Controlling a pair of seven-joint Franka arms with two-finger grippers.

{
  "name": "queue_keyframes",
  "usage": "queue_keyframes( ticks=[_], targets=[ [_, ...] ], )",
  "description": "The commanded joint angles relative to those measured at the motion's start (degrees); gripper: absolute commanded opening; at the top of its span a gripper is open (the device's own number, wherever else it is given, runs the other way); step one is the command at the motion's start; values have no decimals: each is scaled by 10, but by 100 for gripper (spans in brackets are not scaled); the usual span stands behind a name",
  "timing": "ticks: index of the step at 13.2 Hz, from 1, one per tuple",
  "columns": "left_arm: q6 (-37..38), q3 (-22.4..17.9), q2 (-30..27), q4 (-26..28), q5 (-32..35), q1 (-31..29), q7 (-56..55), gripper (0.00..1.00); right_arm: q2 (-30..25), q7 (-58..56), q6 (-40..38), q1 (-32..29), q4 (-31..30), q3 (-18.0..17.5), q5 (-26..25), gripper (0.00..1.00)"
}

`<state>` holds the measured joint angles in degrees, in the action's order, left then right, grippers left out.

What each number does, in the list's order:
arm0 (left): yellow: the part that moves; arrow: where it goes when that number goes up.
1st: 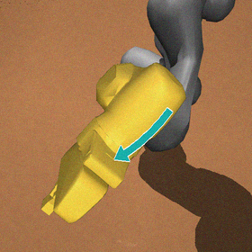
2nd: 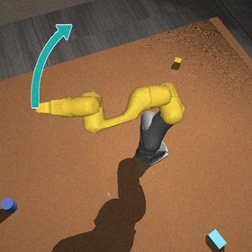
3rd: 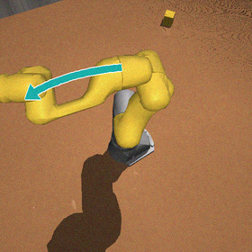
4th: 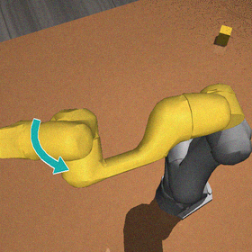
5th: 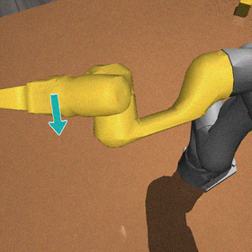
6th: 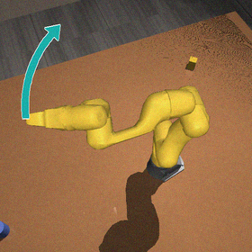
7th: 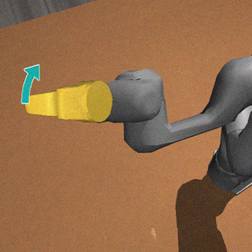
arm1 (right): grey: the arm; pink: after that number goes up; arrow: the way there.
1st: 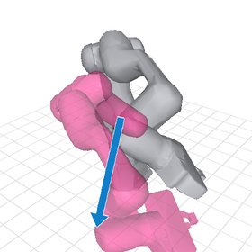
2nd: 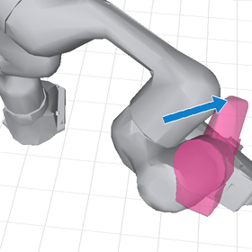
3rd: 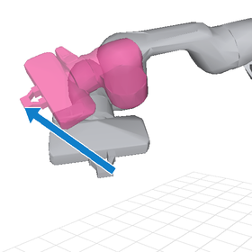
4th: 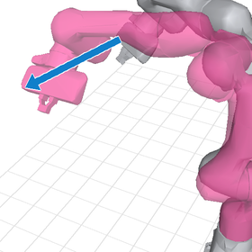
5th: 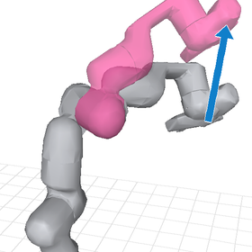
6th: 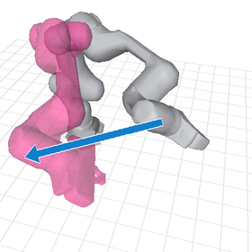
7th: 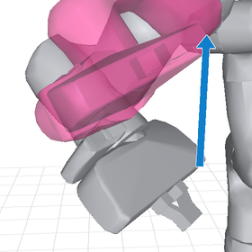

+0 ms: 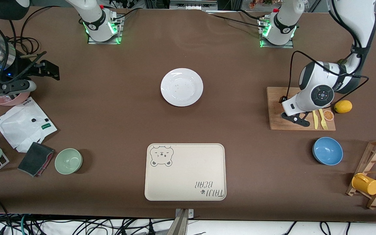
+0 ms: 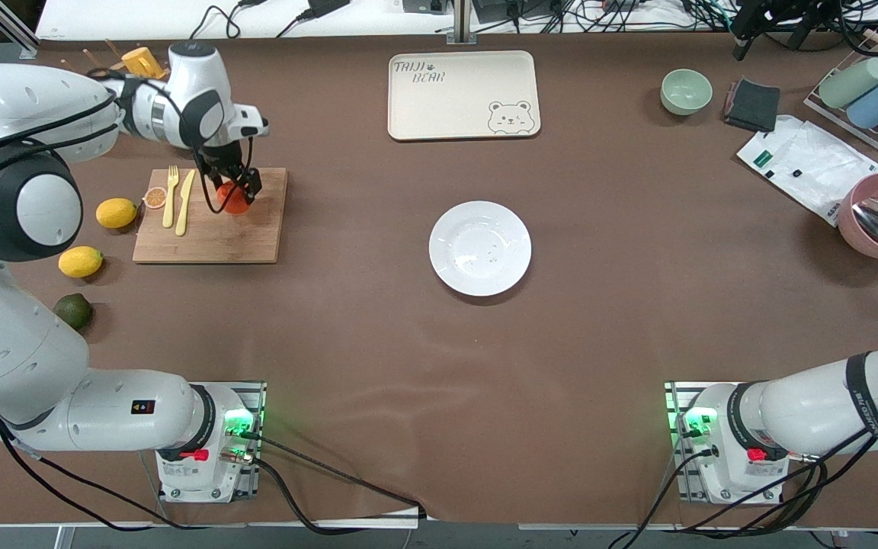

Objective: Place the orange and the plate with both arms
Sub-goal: 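Close the left gripper on the orange and lift it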

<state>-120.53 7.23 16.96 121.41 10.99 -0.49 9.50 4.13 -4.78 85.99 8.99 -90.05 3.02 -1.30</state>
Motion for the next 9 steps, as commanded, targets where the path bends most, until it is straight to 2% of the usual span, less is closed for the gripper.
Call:
queue_keyframes(
  ticks=[1, 3, 5, 7, 9],
  targets=[
    [127, 53, -14, -100, -26, 5, -42, 34, -5, 5, 1, 2, -2, -3, 3, 100],
    [157, 79, -5, -141, -86, 7, -93, 34, -5, 5, -1, 2, -2, -3, 3, 100],
    [156, 111, -4, -151, -121, 20, -180, 34, -7, 3, -3, 1, 0, 2, 4, 100],
    [155, 129, 23, -183, -132, 63, -296, 34, -9, -1, -6, -1, 0, 10, 4, 100],
    [152, 128, 63, -233, -140, 131, -399, 34, -9, -2, -5, 0, -2, 11, 6, 100]
  ],
)
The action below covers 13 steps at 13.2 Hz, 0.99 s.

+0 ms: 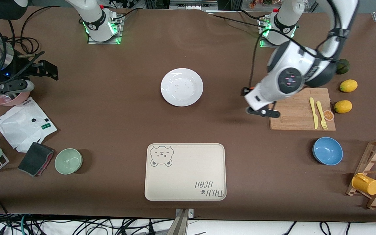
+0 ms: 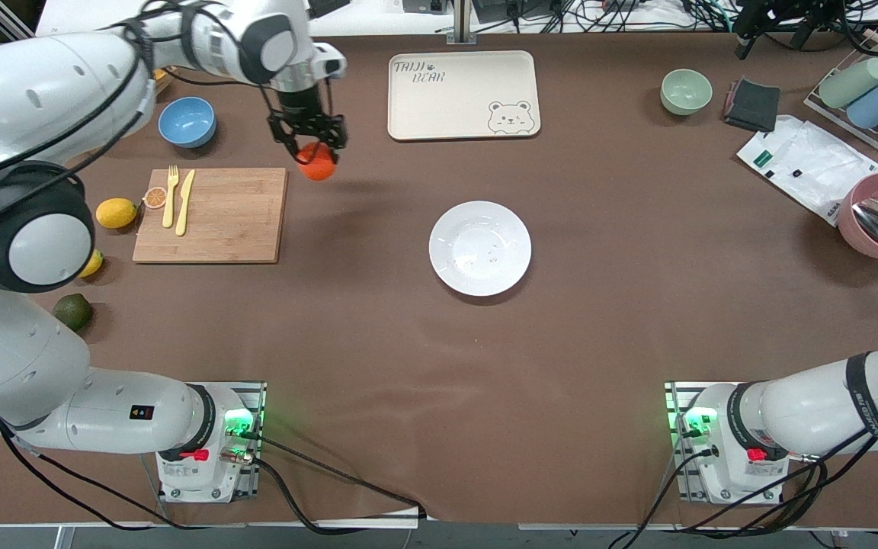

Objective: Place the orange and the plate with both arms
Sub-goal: 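Carry the orange with the left gripper and release it onto the white plate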

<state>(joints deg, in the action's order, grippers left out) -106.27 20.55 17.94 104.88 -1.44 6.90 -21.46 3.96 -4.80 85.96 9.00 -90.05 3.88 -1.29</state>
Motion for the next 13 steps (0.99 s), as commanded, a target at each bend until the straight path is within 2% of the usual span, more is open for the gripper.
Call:
queue_keyframes(
  ticks=[1, 4, 6, 8, 10, 13],
  targets=[
    [9, -5, 77, -96, -15, 81, -142, 34, -7, -2, -3, 0, 0, 2, 7, 100],
    [-5, -4, 123, -122, -15, 148, -250, 35, -4, -1, 1, 0, -2, -2, 8, 100],
    [-61, -5, 139, -120, -15, 194, -329, 35, -4, -1, 1, 0, -2, -2, 7, 100],
    [-123, -6, 179, -120, -9, 233, -402, 35, -4, -2, 1, 0, -2, -1, 8, 100],
    [-202, -6, 216, -120, -8, 252, -460, 35, -3, -3, 2, 0, -3, -1, 7, 100],
    [-214, -6, 235, -120, -7, 261, -474, 35, -1, -2, 2, 0, -3, -1, 7, 100]
  ],
)
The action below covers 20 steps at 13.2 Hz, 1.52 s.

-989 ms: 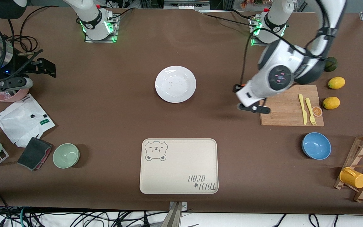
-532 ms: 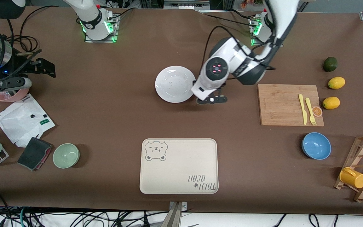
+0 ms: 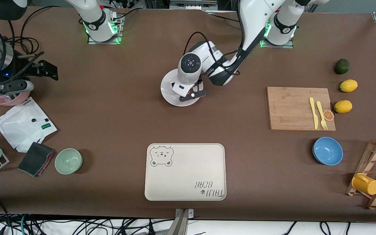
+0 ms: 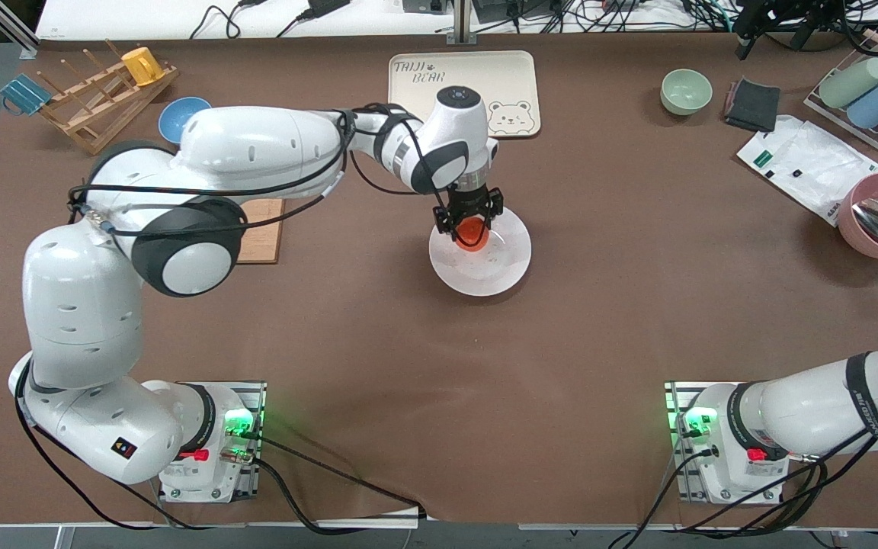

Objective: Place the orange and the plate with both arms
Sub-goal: 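Carry the orange with the left gripper and release it onto the white plate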

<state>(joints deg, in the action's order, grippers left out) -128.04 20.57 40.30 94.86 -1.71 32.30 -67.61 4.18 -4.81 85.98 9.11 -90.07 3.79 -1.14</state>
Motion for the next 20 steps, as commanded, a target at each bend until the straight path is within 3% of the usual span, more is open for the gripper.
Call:
queue_keyframes(
  ticks=[1, 2, 3, 4, 8, 13, 15, 20],
  targets=[
    [3, -7, 14, -20, -4, 11, -13, 36, -2, -3, 2, -1, -3, 0, 6, 100],
    [3, -7, 17, -20, -4, 11, -13, 46, -3, -3, 1, -1, -3, 1, 6, 100],
    [3, -8, 17, -20, -4, 10, -12, 91, -2, -3, 1, -1, -3, 1, 6, 100],
    [3, -9, 15, -20, -3, 9, -5, 100, -2, -3, 1, -1, -3, 1, 6, 100],
    [19, -11, -14, -20, -2, -7, -6, 100, -2, -2, -2, -1, -5, 1, 6, 100],
    [156, -12, -126, -27, -2, -101, 102, 100, -2, -2, -4, 0, -11, -3, 6, 100],
    [217, -9, -159, -44, -2, -165, 202, 100, 8, -1, -1, 1, -13, -8, 8, 100],
    [307, -11, -233, -66, -2, -293, 437, 100, 19, 2, 60, -1, -70, -28, 71, 100]
  ],
)
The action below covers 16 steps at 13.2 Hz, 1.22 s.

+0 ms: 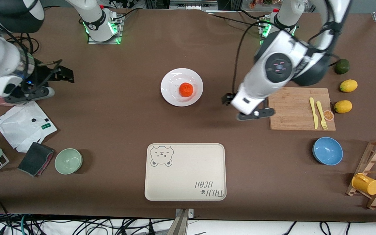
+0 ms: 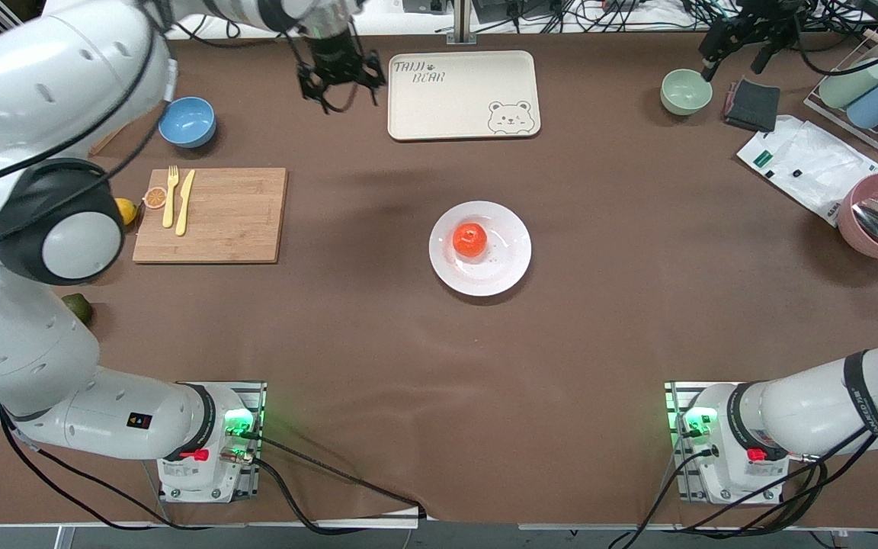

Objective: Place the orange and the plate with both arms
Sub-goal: 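Retract the left gripper while the right gripper reaches toward the plate rim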

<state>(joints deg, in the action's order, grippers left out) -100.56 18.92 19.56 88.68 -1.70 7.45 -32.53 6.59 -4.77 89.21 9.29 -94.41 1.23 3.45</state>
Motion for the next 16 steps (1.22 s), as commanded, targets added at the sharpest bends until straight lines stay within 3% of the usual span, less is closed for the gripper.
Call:
queue_keyframes(
  ticks=[1, 3, 6, 9, 13, 16],
  targets=[
    [53, 6, -36, -10, -2, -68, 131, 100, 3, 2, 43, -2, -37, -3, 40, 100],
    [99, 5, -44, -38, -2, -102, 194, 100, 23, -1, 71, -2, -56, -5, 85, 100],
    [157, -25, -57, -86, -2, -110, 251, 100, 19, -44, 161, -3, -157, -5, 196, 100],
    [151, -87, -108, -53, -4, -102, 323, 100, 23, -72, 234, -3, -228, -29, 247, 100],
    [64, -184, -203, 80, -13, -51, 326, 100, 43, -171, 273, -3, -299, -54, 401, 100],
    [71, -181, -219, 92, -12, -50, 324, 100, 70, -265, 291, -2, -322, -71, 519, 100]
  ],
)
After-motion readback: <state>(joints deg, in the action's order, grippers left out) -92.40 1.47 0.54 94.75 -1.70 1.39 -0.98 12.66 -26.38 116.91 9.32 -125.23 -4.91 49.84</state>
